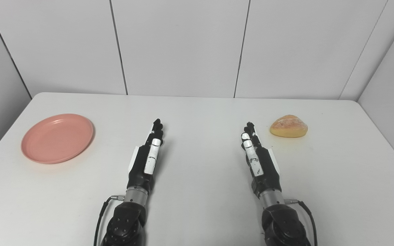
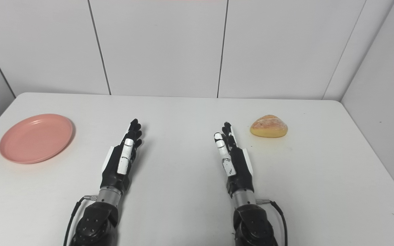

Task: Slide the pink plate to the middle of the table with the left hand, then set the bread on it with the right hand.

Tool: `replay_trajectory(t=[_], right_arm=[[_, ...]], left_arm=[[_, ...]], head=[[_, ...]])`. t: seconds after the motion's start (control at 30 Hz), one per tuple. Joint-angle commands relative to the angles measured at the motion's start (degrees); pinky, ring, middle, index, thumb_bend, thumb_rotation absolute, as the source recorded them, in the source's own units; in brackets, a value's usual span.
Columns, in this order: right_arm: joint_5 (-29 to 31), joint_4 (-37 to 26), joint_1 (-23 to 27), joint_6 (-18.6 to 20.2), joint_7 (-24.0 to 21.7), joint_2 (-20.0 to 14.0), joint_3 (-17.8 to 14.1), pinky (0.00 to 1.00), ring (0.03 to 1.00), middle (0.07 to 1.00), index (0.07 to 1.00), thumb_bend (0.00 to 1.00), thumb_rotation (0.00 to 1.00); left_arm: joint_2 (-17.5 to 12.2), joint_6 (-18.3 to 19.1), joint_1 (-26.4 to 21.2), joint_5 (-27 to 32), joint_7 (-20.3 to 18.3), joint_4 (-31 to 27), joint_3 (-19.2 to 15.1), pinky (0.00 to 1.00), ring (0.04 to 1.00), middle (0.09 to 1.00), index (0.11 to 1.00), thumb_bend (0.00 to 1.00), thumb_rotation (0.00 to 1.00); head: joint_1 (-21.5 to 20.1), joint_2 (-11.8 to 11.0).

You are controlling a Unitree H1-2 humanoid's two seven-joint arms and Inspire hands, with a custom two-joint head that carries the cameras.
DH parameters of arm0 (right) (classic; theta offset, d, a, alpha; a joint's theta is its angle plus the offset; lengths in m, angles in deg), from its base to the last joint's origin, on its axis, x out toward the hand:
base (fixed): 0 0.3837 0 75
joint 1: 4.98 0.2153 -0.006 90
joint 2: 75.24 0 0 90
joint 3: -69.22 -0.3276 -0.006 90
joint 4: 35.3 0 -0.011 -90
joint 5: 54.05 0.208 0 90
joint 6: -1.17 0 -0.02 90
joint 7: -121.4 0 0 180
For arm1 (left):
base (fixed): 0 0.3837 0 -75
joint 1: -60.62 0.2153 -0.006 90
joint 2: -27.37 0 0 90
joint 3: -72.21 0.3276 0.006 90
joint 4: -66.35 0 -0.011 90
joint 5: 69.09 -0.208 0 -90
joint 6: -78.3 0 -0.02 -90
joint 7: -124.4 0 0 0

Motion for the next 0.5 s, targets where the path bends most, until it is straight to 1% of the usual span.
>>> replay_trajectory(t=[0.0, 0.13, 0.27, 0.37, 0.47], right_arm=[[0.14, -1.87, 2.44, -1.51, -0.39, 0.34, -0.02, 1.0, 1.0, 1.0, 1.0, 0.62, 0.87], [-0.07, -2.05, 2.44, -1.15, -0.04, 0.5, -0.08, 1.0, 1.0, 1.0, 1.0, 0.62, 0.86], [-0.27, -1.46, 2.58, -1.88, -0.04, 0.34, -0.07, 1.0, 1.0, 1.0, 1.0, 0.62, 0.87], [-0.18, -1.56, 2.58, -1.84, -0.13, 0.33, -0.07, 1.0, 1.0, 1.0, 1.0, 0.62, 0.87], [0.05, -1.6, 2.56, -1.74, -0.21, 0.36, -0.13, 1.0, 1.0, 1.0, 1.0, 0.62, 0.87]], left_arm=[[0.03, -0.7, -0.99, 0.44, -0.49, -0.86, 0.14, 1.0, 1.0, 1.0, 0.972, 0.59, 1.0], [-0.03, -0.42, -1.01, 0.0, -0.27, -0.91, 0.24, 0.99, 0.999, 1.0, 0.973, 0.6, 1.0], [0.01, -0.68, -1.06, 0.37, -0.4, -0.73, 0.12, 1.0, 1.0, 1.0, 0.973, 0.6, 1.0], [0.13, -0.09, -0.99, 0.55, -0.4, -0.98, 0.06, 1.0, 1.0, 1.0, 0.974, 0.6, 1.0], [0.14, -0.39, -1.01, 0.49, -0.35, -0.86, 0.05, 1.0, 1.0, 1.0, 0.975, 0.6, 1.0]], head=[[0.09, -0.05], [0.15, -0.04], [0.15, -0.04], [0.14, -0.01], [0.14, -0.02]])
